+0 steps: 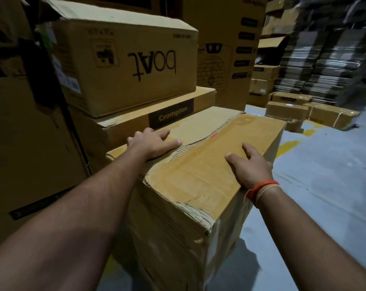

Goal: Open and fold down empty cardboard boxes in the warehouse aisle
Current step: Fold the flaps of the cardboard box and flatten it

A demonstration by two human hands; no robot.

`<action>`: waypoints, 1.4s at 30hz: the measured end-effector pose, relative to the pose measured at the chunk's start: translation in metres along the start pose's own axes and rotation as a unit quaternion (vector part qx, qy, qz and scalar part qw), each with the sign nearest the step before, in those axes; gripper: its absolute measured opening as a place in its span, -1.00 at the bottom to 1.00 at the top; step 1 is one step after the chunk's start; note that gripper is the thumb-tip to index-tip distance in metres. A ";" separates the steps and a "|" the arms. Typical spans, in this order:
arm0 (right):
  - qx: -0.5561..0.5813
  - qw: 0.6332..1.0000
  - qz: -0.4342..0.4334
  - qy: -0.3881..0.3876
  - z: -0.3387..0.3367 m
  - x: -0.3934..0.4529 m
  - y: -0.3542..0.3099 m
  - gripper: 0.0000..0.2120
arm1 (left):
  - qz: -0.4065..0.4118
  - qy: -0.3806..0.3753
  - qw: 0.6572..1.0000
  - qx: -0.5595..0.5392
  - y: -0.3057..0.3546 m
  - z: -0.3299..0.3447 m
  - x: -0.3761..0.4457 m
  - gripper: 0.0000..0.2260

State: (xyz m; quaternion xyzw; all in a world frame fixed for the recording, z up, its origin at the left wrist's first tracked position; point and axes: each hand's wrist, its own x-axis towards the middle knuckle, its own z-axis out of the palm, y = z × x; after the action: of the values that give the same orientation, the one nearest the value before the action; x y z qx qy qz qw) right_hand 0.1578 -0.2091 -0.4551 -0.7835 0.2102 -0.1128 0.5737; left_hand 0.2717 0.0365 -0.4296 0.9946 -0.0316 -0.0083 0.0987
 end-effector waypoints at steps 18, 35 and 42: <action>0.106 0.994 -0.020 -0.007 -0.034 -0.052 0.031 -0.14 | 0.026 -0.103 0.994 -0.028 0.010 -0.036 -0.055 -0.01; 0.015 0.985 -0.106 -0.132 -0.024 -0.349 0.063 -0.21 | -0.082 -0.040 0.994 -0.059 -0.130 -0.026 -0.389 0.31; -0.020 0.968 -0.160 -0.191 0.004 -0.451 0.092 -0.19 | -0.152 0.028 0.986 -0.064 -0.216 0.007 -0.526 0.13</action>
State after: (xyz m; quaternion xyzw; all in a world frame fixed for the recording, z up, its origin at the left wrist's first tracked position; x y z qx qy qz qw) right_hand -0.2582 -0.0219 -0.5149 -0.8256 -0.0291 -0.0474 0.5615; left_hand -0.2400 0.2799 -0.4736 0.9792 0.1236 0.0028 0.1610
